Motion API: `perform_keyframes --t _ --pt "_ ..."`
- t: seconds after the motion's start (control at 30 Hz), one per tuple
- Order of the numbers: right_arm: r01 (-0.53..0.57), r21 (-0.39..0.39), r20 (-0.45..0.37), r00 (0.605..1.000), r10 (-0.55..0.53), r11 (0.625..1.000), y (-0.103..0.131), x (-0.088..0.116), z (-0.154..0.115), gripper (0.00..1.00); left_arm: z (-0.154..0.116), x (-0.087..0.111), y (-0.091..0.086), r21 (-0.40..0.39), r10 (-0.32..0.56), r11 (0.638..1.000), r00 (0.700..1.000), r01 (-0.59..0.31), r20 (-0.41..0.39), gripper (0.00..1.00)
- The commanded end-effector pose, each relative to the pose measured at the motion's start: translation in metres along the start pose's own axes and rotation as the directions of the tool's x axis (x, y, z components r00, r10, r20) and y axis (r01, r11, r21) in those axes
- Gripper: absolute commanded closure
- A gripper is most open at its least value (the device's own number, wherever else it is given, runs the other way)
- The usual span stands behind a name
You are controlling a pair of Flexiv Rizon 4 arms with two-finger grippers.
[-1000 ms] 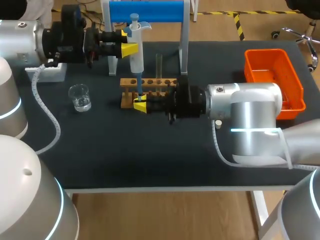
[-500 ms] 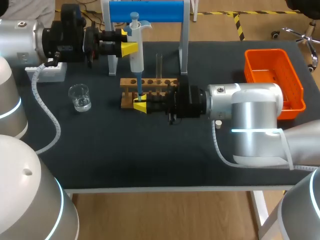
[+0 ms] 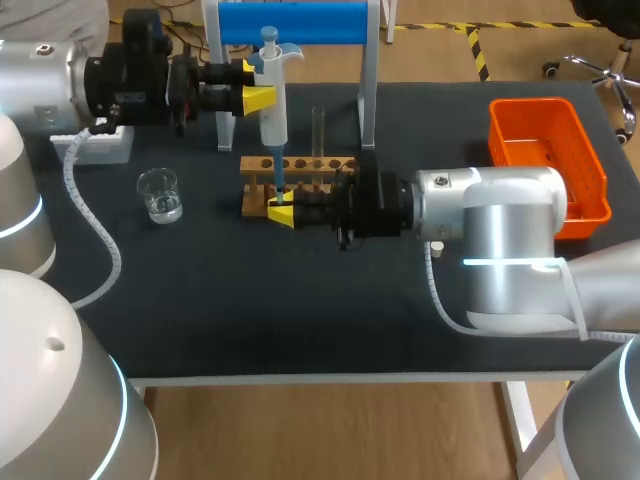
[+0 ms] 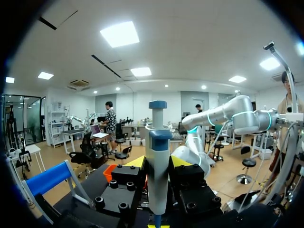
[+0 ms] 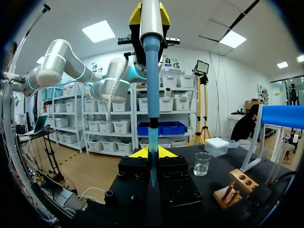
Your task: Invert the test tube, pick up the pipette, mount the tip to pipette, aspirate from beaker and dispense into the tube, eject the tip, return the pipette, and cap with the stopper.
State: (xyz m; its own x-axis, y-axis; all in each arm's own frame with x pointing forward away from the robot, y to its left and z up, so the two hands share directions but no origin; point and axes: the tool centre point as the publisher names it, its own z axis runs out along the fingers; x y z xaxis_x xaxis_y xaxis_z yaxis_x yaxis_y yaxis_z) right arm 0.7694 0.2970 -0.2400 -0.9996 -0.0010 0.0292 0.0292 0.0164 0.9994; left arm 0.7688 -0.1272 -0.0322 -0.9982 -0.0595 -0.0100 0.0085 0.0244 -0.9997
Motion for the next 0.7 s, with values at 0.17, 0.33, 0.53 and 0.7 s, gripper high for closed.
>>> perform_keyframes --t 0.17,0.33,0.53,0.7 --pt "-0.002 0.006 0.004 1.000 0.002 1.000 -0.0011 0.0010 -0.0011 1.00 -0.0002 0.0005 0.0004 0.002 0.002 1.000 1.000 -0.002 0.002 1.00" --pt "0.005 0.005 0.003 1.000 -0.005 1.000 0.0010 0.0014 -0.0001 1.00 -0.0002 0.0005 0.0004 0.002 0.002 1.000 1.000 -0.002 0.002 1.00" --pt "0.019 0.001 0.005 1.000 -0.019 1.000 0.0061 0.0028 -0.0007 1.00 -0.0002 0.0005 0.0004 0.002 0.002 1.000 1.000 -0.002 0.002 1.00" --pt "0.025 -0.003 0.007 1.000 -0.025 1.000 0.0074 0.0033 -0.0010 1.00 -0.0002 0.0005 0.0004 0.002 0.002 1.000 1.000 -0.002 0.002 1.00"
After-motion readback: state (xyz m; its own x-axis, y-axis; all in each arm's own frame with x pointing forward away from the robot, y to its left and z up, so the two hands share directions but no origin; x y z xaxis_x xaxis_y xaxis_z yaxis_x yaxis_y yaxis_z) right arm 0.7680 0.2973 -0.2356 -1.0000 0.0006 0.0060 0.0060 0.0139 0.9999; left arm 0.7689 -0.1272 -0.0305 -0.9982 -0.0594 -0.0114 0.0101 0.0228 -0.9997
